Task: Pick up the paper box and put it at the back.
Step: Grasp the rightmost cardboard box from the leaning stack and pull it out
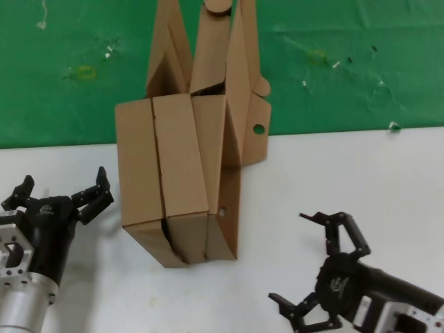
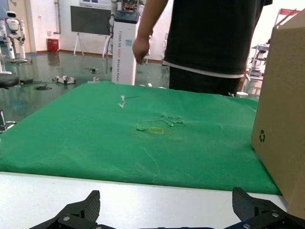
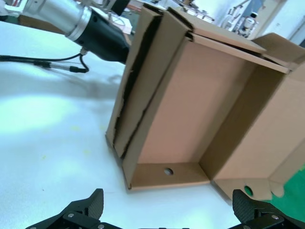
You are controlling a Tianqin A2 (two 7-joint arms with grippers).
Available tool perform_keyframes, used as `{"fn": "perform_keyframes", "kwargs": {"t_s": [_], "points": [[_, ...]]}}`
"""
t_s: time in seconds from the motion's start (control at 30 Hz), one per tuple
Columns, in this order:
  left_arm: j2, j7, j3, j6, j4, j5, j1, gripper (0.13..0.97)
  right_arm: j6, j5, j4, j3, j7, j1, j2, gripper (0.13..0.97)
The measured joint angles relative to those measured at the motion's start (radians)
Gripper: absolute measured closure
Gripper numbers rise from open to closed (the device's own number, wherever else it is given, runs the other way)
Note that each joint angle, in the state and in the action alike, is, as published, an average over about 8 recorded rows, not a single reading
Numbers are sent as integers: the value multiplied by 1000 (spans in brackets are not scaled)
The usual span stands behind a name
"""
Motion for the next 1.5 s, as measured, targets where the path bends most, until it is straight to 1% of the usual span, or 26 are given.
{"fn": "perform_keyframes", "kwargs": {"t_s": [0.2, 0.3, 0.43, 0.7, 0.73, 1.0, 1.13, 1.4, 1.43, 1.5], "points": [[-2, -14, -7, 2, -12, 6, 4, 132, -23, -133, 4, -65, 85, 57, -39, 160], [-2, -20, -9, 3, -17, 9, 6, 132, -33, -178, -4, -93, 111, 84, -61, 179], [-3, -26, -12, 3, -22, 13, 8, 132, -46, -222, -21, -124, 135, 118, -86, 179], [-3, -36, -11, 3, -24, 23, 12, 132, -71, -274, -65, -173, 171, 185, -121, 301], [-3, -37, -10, 3, -25, 24, 12, 132, -74, -278, -70, -179, 175, 193, -124, 301], [-3, -46, -5, 0, -37, 33, 18, 132, -96, -306, -107, -217, 197, 248, -148, 494], [-2, -47, -8, 5, -39, 33, 20, 132, -109, -331, -119, -233, 213, 268, -163, 494], [-2, -46, -17, 15, -33, 30, 23, 132, -134, -395, -119, -245, 248, 283, -181, 711], [-2, -46, -18, 16, -33, 29, 23, 132, -136, -401, -117, -244, 251, 282, -181, 711], [-2, -46, -20, 18, -34, 29, 23, 132, -139, -409, -113, -240, 257, 280, -179, 748]]}}
